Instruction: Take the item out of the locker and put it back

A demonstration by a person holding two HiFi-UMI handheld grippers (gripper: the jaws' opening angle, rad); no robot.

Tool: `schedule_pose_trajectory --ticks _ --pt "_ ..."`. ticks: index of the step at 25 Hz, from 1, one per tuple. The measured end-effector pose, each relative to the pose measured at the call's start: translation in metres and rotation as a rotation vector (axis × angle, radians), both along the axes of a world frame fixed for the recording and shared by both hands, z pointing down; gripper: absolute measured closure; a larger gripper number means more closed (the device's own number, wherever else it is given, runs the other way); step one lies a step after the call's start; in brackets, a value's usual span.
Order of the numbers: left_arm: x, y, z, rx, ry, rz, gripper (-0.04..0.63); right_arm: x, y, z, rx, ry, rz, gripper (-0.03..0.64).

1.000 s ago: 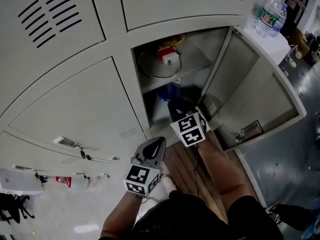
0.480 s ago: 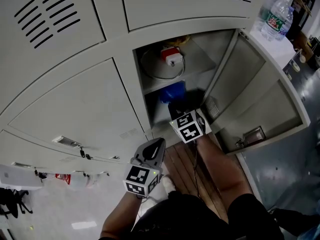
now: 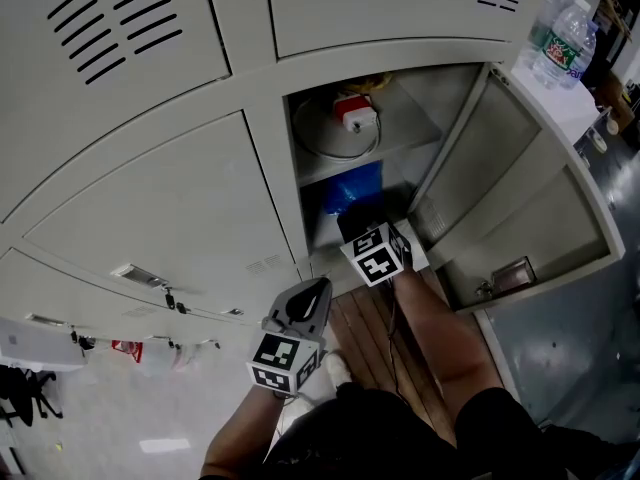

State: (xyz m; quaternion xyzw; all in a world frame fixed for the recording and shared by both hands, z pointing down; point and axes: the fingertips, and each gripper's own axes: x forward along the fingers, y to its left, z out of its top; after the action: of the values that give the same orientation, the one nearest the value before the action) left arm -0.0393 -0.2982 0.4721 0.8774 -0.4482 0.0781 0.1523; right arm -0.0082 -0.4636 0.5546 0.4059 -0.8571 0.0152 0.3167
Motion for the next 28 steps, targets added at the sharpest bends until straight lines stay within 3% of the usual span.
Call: schedule_pose_trajectory --ticks 10,12,14,17,25,28 --pt "-0.003 0.012 -0.004 0.005 -0.002 0.002 0.589 0.001 0.009 -0.009 0.032 -0.012 -0.008 0.465" --pt "-0.004 0.016 -0.006 0.007 -0.001 0.003 0.589 0.001 0.015 -0.016 0.045 -0.02 -0.002 0.473" --pt "-0.006 0.02 -0.008 0.012 0.001 0.006 0.589 0.001 0.02 -0.024 0.064 -0.044 0.014 0.528" --pt "-0.009 0.027 -0.013 0.023 0.001 0.012 0.589 0.002 0.031 -0.037 0.09 -0.097 0.046 0.611" --pt "-0.024 0.055 -0.027 0.054 0.005 0.025 0.589 0.008 0.076 -0.073 0.024 -0.353 0.144 0.615" --pt "-0.031 0.07 -0.032 0.064 0.006 0.035 0.589 0.008 0.102 -0.085 0.026 -0.404 0.167 0.617"
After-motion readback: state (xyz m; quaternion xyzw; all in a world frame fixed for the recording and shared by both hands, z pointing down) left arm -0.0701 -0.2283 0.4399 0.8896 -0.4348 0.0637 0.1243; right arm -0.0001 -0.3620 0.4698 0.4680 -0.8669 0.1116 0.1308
